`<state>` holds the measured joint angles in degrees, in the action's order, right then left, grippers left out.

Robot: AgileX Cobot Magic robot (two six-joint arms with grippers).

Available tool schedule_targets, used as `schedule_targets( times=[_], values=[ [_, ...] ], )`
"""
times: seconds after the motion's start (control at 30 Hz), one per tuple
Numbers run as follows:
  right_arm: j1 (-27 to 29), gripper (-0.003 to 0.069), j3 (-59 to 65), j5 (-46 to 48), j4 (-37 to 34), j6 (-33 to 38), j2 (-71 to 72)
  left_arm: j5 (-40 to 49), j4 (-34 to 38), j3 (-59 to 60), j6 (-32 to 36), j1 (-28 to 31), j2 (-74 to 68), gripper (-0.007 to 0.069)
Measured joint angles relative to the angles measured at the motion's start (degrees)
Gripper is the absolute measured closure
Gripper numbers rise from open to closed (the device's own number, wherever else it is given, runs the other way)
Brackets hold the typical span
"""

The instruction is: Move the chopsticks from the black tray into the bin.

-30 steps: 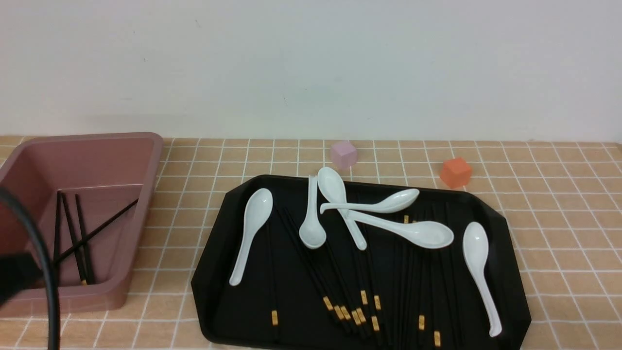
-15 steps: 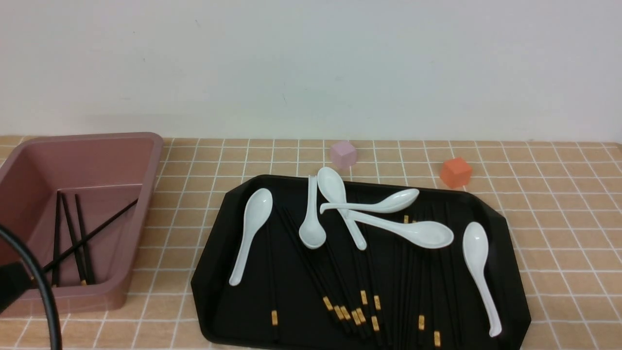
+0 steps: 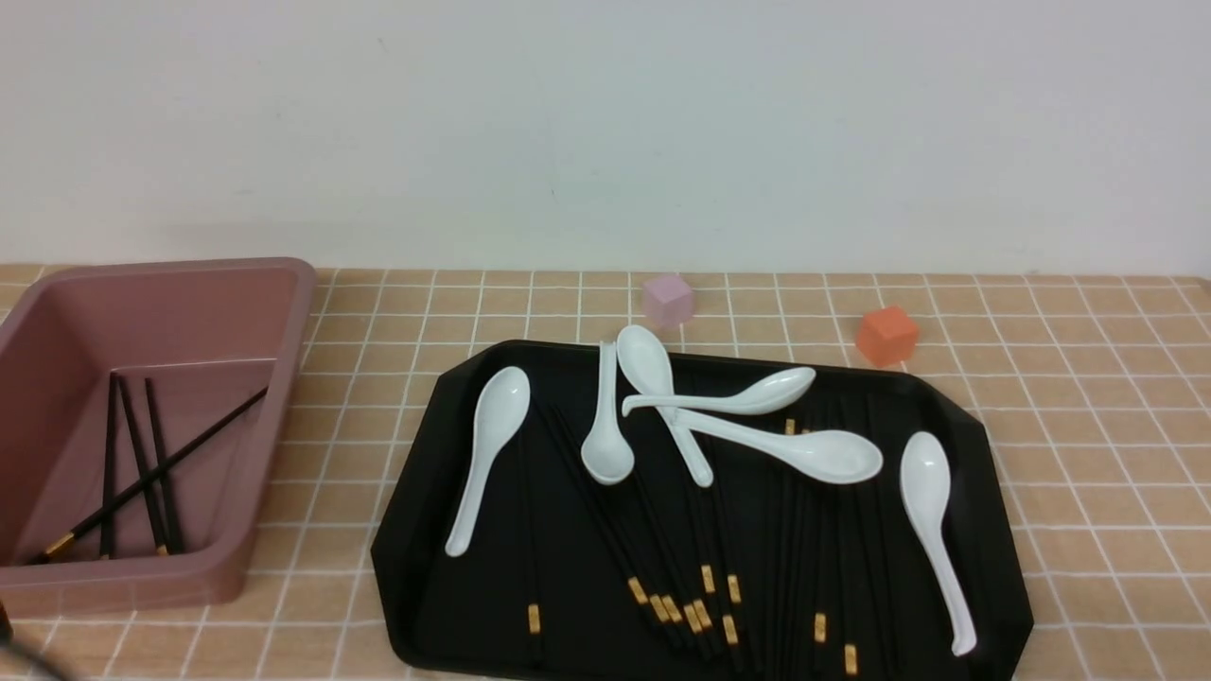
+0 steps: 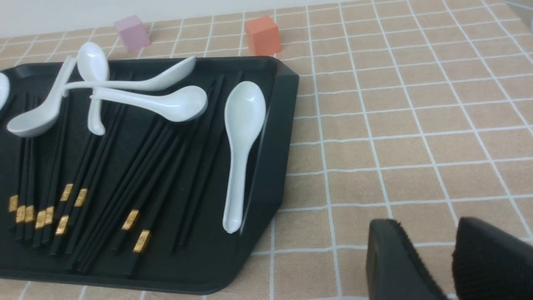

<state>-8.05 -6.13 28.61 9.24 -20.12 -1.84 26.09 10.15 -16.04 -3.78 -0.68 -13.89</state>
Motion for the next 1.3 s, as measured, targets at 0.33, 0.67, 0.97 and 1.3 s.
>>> schedule_targets(
  times=[0.33,0.67,0.97,1.3],
  values=[
    [0.0,0.0419,0.0,0.0,0.0,0.0,0.0,-6.58,-14.79,14.27,-18.2,-5.94,14.16,0.0615],
    [0.0,0.0419,0.0,0.0,0.0,0.0,0.0,-4.54,-15.03,17.72,-19.94,-5.94,14.57,0.0606],
    [0.0,0.0419,0.0,0.0,0.0,0.0,0.0,-4.43,-15.03,17.72,-19.83,-5.94,14.57,0.0596],
    [0.0,0.0419,0.0,0.0,0.0,0.0,0.0,-4.43,-15.03,17.72,-19.78,-5.94,14.57,0.0585]
  ],
)
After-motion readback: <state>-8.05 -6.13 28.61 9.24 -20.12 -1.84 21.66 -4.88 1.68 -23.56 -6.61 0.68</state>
